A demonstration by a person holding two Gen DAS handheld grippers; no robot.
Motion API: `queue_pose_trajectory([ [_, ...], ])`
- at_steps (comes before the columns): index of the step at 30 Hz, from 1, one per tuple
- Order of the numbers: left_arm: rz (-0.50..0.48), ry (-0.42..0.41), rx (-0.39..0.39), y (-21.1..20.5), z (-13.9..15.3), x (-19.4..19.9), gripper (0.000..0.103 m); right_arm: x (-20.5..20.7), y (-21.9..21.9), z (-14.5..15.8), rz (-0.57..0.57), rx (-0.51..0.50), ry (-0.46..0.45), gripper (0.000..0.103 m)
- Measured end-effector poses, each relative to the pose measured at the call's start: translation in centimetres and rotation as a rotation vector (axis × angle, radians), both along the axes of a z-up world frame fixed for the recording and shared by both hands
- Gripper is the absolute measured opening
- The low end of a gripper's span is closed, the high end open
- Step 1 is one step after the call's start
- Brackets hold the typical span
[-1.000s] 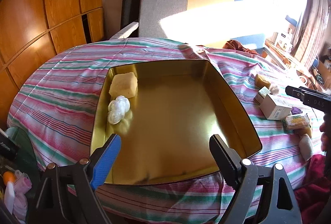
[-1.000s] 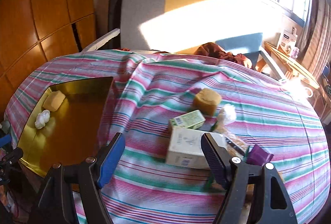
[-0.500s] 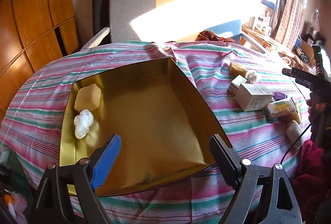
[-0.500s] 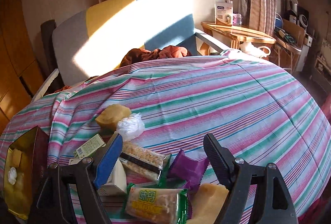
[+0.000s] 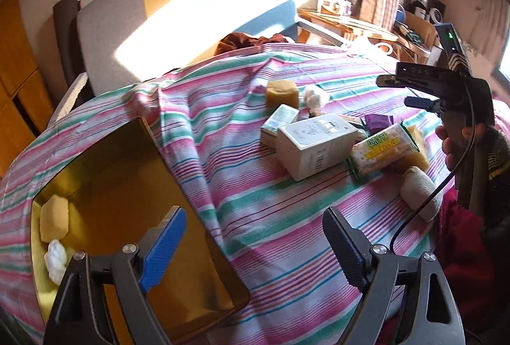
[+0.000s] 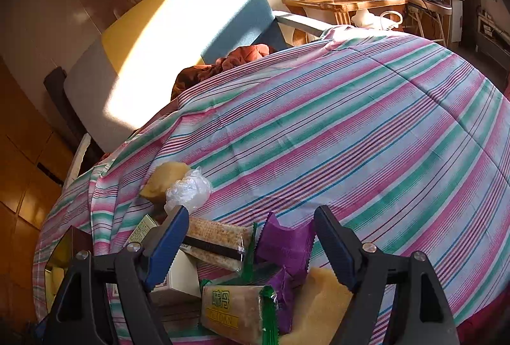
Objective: Organize objects
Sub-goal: 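Move the left tool back to the pile and grasp the white medicine box, then carry the white medicine box into the tray with the left tool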
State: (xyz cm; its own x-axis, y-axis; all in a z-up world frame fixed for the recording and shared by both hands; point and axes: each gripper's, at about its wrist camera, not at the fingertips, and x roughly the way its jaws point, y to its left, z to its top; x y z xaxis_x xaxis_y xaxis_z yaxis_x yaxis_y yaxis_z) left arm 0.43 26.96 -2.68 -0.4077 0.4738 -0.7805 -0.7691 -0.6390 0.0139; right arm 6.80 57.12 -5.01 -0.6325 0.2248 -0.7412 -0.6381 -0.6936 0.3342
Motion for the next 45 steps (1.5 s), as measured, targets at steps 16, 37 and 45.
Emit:
queue_pose_trajectory([
  [16, -0.328, 0.046, -0.142, 11.6, -1.8, -3.3, 0.098, -0.2, 0.2, 0.0, 0.019, -0.029, 0.004, 0.082],
  [37, -0.536, 0.033, -0.257, 17.0, -6.2, -3.0, 0.074, 0.3, 1.5, -0.5, 0.001, -0.117, 0.049, 0.082],
  [45, -0.342, -0.07, -0.155, 12.9, -5.0, -1.8, 0.052, 0.3, 1.7, -0.9, -0.009, -0.123, 0.036, 0.082],
])
